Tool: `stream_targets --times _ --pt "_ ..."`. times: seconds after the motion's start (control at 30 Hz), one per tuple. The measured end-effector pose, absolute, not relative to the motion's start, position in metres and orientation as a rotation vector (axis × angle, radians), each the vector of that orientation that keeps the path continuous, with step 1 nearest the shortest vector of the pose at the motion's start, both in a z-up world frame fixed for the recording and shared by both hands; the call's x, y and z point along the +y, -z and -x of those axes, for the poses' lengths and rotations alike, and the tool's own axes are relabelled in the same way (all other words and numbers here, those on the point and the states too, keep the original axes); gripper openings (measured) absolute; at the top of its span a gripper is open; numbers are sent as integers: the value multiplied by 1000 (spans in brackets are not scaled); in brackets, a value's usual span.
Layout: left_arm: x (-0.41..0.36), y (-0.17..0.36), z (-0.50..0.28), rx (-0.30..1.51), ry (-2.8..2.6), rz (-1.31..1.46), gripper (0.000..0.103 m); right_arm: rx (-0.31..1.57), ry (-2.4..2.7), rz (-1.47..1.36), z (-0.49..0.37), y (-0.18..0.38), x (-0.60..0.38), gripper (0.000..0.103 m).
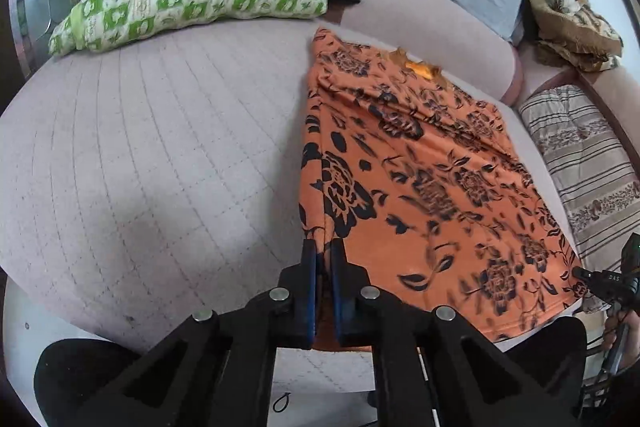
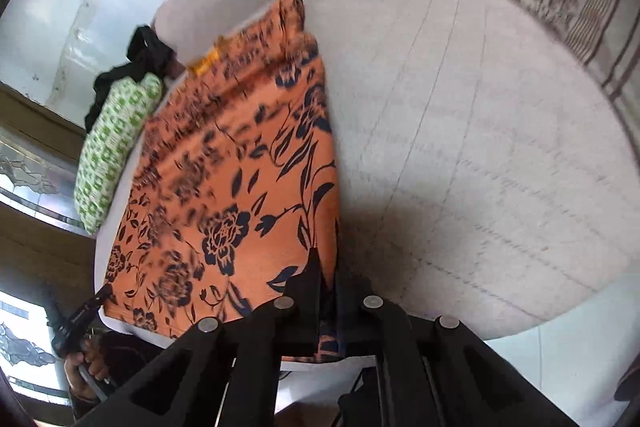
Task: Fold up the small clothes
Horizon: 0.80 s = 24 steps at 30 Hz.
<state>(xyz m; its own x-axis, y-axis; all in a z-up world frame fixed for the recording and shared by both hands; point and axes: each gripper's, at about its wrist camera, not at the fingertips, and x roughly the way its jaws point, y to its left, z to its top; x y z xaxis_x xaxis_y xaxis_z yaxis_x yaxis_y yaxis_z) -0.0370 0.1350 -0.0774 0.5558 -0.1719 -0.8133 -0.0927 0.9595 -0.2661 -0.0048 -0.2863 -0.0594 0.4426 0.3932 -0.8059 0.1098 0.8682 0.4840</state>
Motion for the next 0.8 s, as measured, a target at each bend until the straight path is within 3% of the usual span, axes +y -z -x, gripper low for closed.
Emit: stream_targets --times 0.07,0.17,0.23,0.27,0.3,0.37,0.43,0.47,0.5,0.67,0.8 --pt "138 106 27 1078 -14 270 8 1139 -169 -503 1 70 -288 9" --pt "144 118 26 1093 -28 320 19 1195 -189 -551 -4 90 -285 12" --pt "145 109 29 1064 -34 330 44 1158 -203 -536 0 85 -282 41" --pt "145 106 29 1043 -35 316 60 1141 -206 -527 1 81 -281 75" --pt "142 104 29 1025 -40 297 66 1119 -193 -516 2 77 -281 84" --pt "138 110 26 1053 -37 289 66 1130 -181 -505 -3 79 -281 84" --pt "135 119 25 1091 -35 275 61 1190 -190 -534 -9 95 -278 72" --pt "131 117 27 1082 -37 229 15 1218 -192 -538 -10 101 -277 39" --pt "128 117 26 1104 -18 198 4 1234 -184 -525 -10 103 -275 10" --pt "135 94 33 1030 10 261 5 1173 -233 -541 -3 76 -275 8" --pt "137 124 23 1121 -3 243 8 1228 -215 -576 -8 98 -283 8"
